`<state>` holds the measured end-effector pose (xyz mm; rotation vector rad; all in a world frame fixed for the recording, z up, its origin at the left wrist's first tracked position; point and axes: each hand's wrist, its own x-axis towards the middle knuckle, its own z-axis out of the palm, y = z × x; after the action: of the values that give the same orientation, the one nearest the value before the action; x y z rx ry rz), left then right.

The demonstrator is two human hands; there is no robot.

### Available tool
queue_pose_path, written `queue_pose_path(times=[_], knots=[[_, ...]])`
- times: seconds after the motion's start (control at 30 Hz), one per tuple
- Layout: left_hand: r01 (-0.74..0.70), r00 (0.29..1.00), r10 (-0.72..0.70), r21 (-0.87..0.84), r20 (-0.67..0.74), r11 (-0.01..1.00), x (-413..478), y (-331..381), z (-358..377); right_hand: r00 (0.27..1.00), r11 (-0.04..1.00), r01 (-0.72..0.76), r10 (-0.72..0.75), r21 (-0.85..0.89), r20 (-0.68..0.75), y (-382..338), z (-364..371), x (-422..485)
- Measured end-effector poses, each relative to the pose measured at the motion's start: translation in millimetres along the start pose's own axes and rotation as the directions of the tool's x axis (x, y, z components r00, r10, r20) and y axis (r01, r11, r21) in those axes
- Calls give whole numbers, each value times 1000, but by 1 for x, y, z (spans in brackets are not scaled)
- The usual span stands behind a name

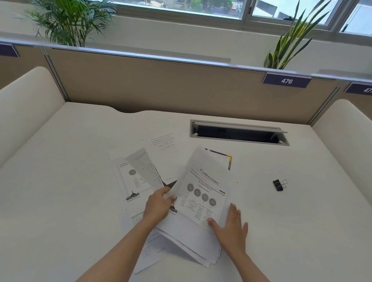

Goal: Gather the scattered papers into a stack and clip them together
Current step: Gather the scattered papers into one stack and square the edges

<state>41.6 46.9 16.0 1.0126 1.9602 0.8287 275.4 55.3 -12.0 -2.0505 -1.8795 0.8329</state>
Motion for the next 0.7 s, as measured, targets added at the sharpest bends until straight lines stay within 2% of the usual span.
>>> queue_pose_path(times=[0.07,0.13,0.23,0.33,0.4,0.47,0.57,0.7], knots=[[-5,999,1,-85,-52,996,-4,1,-2,999,994,-9,15,112,-52,-4,-4,0],[-12,995,-6,-194,-95,981,-6,1,-3,997,948,-35,55,316,-54,-13,-8,-1],[11,989,-66,-371,-135,929,-9,2,-5,988,778,-150,142,610,62,-26,-11,-1],[22,981,-107,-450,-163,893,-9,3,-5,962,634,-272,171,724,212,-33,-15,-1],[12,982,-96,-455,-163,890,-8,2,-6,960,581,-277,143,766,239,-33,-16,-1],[16,988,-75,-398,-133,917,-7,-1,-7,971,599,-234,114,766,208,-31,-18,0],[37,989,-67,-223,-129,974,-7,-10,-8,980,628,-196,112,753,162,-25,-19,2],[107,946,-77,78,-316,991,-12,-29,-11,983,616,-178,145,768,111,-15,-24,7]])
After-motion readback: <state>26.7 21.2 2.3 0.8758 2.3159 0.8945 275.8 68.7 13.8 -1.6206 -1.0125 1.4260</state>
